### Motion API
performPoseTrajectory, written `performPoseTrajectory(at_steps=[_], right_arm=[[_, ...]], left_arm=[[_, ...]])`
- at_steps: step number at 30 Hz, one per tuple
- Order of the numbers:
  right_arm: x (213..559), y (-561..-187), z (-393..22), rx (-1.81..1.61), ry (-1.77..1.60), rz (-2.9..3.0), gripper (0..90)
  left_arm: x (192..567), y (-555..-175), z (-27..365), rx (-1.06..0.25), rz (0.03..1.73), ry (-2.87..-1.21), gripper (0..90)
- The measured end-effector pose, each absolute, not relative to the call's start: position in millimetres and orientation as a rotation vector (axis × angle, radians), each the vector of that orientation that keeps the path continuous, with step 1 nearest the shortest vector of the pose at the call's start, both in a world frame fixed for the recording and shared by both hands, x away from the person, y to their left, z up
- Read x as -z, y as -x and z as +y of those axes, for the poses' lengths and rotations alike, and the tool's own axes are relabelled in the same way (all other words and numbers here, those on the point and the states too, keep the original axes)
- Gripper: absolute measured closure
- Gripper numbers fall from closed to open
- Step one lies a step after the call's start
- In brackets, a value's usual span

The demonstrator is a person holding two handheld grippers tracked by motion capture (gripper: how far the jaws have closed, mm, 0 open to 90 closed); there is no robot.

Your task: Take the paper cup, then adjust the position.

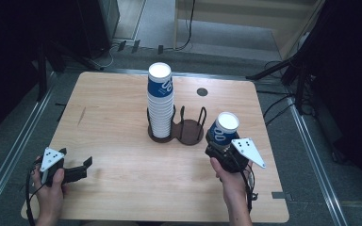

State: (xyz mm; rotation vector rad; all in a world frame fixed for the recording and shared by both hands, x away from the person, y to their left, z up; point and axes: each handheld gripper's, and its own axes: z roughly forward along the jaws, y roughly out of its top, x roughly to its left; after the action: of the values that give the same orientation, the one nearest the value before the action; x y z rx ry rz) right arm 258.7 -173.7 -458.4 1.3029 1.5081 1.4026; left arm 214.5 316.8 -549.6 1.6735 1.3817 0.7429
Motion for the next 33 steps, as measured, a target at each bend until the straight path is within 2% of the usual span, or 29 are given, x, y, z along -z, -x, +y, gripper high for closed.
performPoseTrajectory(at_steps=[9,33], right_arm=[[470,-255,-163,-1.360,-1.280,1.552,19.1],[488,-249,-139,-1.298,-1.226,1.603,19.4]], left_arm=[[542,-213,317,-0.713,1.359,-1.657,0.1],[494,-223,261,-0.646,1.158,-1.673,0.1]])
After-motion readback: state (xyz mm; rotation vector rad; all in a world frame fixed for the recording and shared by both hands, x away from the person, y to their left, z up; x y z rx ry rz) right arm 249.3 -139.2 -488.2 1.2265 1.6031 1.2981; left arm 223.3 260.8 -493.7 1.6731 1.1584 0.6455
